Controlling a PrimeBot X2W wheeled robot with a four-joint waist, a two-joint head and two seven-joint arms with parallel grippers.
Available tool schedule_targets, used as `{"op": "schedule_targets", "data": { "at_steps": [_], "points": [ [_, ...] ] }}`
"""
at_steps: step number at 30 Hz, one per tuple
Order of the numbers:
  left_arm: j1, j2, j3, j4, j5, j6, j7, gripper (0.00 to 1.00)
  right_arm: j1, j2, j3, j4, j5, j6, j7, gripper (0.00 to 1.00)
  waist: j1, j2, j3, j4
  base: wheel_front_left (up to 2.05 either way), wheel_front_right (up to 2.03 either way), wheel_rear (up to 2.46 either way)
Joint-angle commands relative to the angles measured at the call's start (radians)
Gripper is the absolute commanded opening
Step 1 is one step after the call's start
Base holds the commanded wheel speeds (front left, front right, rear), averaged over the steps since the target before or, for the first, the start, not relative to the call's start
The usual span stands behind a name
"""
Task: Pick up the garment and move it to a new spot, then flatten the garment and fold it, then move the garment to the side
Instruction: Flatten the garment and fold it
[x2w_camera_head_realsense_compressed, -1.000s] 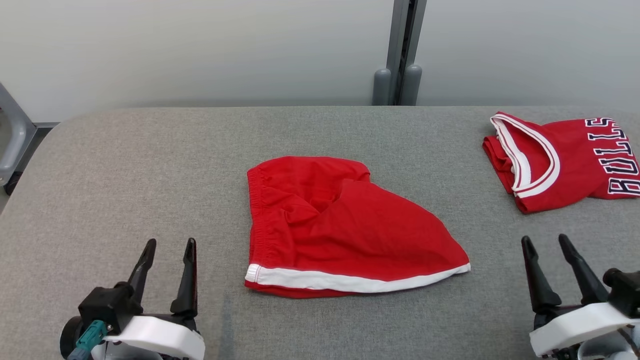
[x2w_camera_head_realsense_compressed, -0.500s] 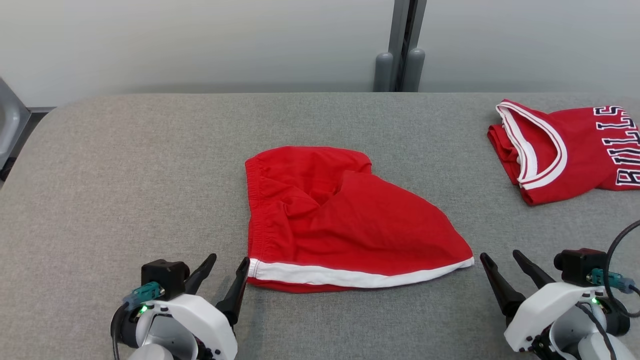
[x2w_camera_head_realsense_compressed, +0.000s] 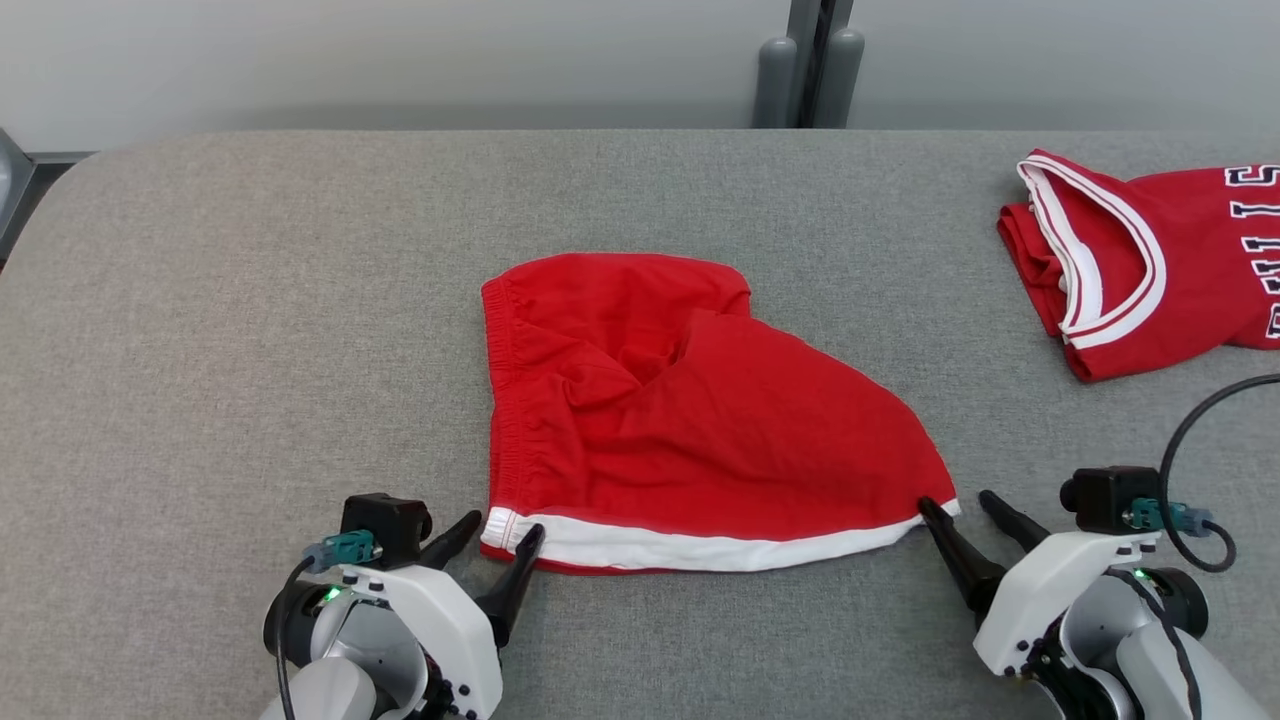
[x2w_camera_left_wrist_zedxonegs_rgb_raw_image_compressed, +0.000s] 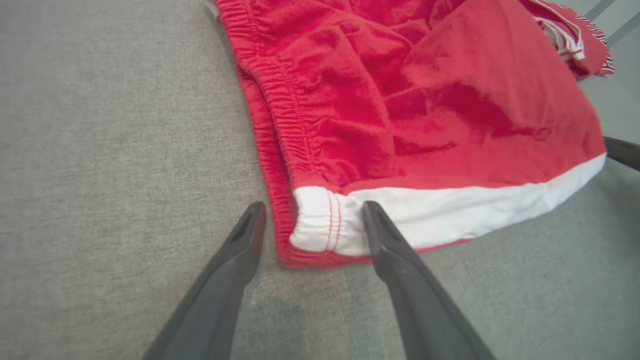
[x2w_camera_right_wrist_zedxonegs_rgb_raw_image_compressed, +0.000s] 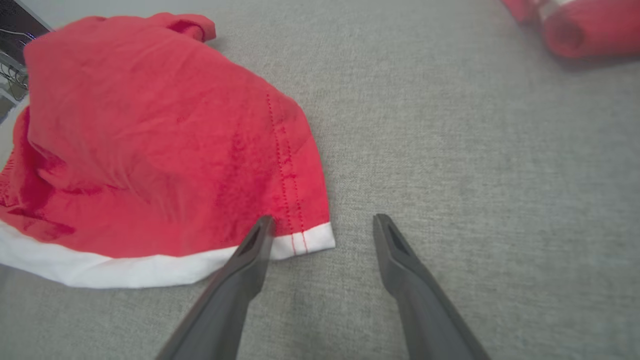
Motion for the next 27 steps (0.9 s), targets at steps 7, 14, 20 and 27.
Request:
{"op": "schedule_targets", "data": {
  "at_steps": [7,14,20,27],
  "points": [
    [-0.01,0.005,-0.016,-0.011,-0.015,-0.011,0.03,0.72,-0.032,-0.006,0.064,0.067,0.06,0.001,0.013,1.0,0.0,0.0,0.006,0.011,0.0,0.0,0.0],
    [0.007,0.012,-0.021,-0.025,-0.02,-0.011,0.031,0.0,-0.044,-0.01,0.112,0.093,0.098,0.001,-0.003,0.0,0.0,0.0,-0.011,0.017,0.0,0.0,0.0],
    [0.026,0.022,-0.018,-0.046,-0.023,-0.003,0.018,0.0,-0.047,-0.043,0.142,0.079,0.13,0.001,-0.036,0.0,0.0,0.0,-0.044,0.013,0.0,0.0,0.0],
    [0.087,0.06,-0.005,-0.128,-0.041,0.01,0.031,0.0,0.009,-0.107,0.148,-0.021,0.186,0.001,-0.027,0.0,0.0,0.0,-0.106,0.012,0.0,0.0,0.0]
  ]
}}
